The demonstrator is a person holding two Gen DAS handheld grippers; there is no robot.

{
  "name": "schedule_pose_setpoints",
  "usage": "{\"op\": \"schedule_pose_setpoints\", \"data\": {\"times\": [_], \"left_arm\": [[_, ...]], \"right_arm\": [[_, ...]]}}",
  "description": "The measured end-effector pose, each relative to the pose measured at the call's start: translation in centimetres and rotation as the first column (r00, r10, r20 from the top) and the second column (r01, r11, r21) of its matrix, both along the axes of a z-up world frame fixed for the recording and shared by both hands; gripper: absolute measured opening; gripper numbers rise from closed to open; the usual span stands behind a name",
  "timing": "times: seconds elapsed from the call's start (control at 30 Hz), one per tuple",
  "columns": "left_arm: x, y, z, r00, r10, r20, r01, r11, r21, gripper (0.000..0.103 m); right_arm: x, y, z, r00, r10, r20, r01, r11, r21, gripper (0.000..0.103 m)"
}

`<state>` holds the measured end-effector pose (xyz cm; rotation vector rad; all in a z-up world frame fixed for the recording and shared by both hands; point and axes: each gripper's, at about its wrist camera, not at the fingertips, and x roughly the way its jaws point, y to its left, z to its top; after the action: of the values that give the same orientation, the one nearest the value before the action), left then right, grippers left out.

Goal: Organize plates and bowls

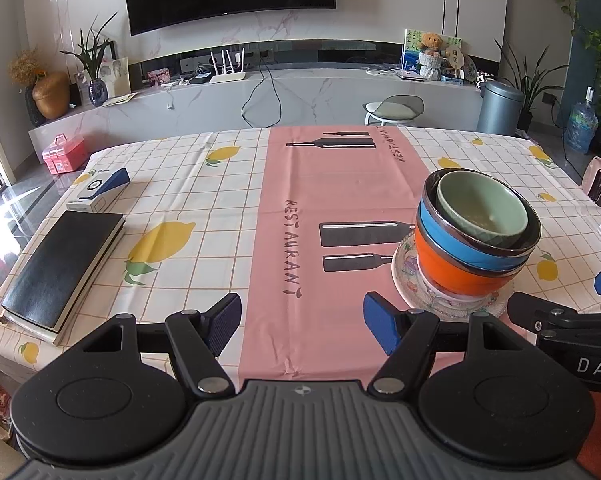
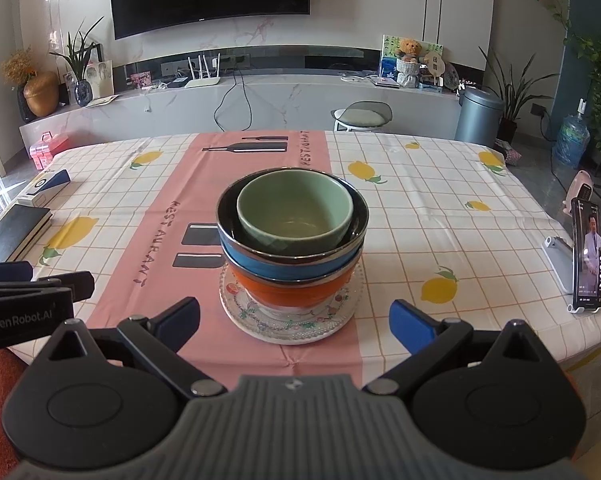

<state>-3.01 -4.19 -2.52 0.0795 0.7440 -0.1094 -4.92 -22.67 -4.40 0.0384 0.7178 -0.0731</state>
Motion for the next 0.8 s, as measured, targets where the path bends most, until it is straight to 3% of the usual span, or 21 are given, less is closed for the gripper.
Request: {"op": "schedule_pose_setpoints", "data": {"times": [0.8], "left_arm": [[-0.12, 0.12, 0.03, 1.000, 0.001, 0.005, -0.001, 1.000, 0.000, 0.082]], "right_arm": [[0.10, 0.04, -0.32, 1.000, -0.002, -0.016, 0.002, 1.000, 0.005, 0.099]]}}
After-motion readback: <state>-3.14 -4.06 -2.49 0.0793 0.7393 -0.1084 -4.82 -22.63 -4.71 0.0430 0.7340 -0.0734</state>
